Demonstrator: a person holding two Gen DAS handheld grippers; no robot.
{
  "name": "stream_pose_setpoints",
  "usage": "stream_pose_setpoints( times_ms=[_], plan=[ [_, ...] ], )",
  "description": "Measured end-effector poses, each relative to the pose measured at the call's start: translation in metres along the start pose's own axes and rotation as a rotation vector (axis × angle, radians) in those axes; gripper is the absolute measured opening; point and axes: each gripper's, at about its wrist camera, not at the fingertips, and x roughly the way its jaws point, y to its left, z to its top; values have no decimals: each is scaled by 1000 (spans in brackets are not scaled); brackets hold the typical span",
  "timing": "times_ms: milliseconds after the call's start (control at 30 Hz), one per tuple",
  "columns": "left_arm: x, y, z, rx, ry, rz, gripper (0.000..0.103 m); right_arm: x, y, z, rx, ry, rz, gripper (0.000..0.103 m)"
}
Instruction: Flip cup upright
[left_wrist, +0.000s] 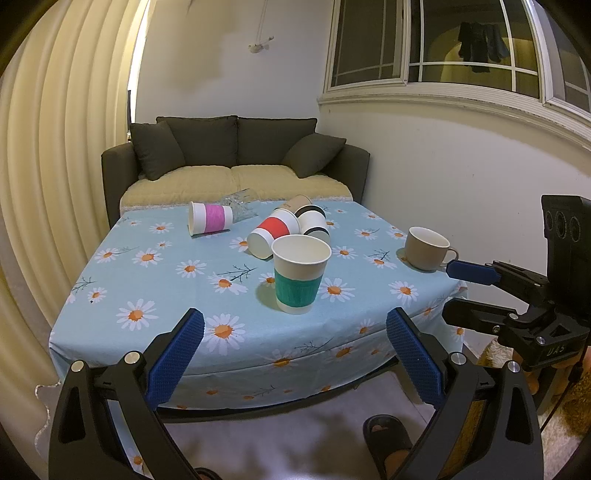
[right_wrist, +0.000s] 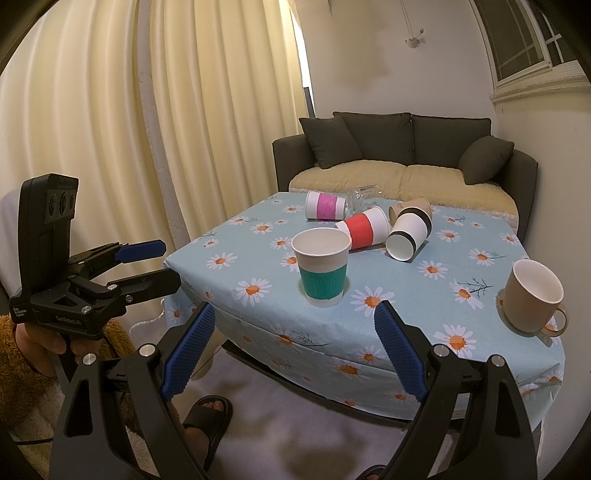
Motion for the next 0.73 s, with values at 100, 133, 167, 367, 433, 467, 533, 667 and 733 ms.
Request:
stream_pose_setpoints(
  times_ms=[100, 133, 167, 367, 433, 467, 533, 667, 733],
  plan=[
    [0, 0, 0, 0, 2, -1, 96, 1, 0, 0, 0, 0, 0, 87],
    [0, 0, 0, 0, 1, -2, 96, 1, 0, 0, 1, 0, 1, 87],
    [0, 0, 0, 1, 2, -2, 96, 1, 0, 0, 1, 0, 0, 87],
    [0, 1, -1, 0, 0, -3, 96, 1, 0, 1, 0, 1, 0, 87],
    [0, 1, -1, 1, 1, -1, 96, 0, 0, 1, 0, 0, 1, 87],
    [0, 1, -1, 0, 2, -2, 96, 1, 0, 0, 0, 0, 2, 87],
    [1, 2, -2, -1, 7, 11, 96, 0, 0, 0, -1, 1, 1, 87],
    [1, 4, -3, -7, 9, 9, 96, 0, 0, -1, -1, 2, 2, 87],
    [1, 4, -3, -7, 11, 8, 96, 0, 0, -1, -2, 2, 2, 87]
  ],
)
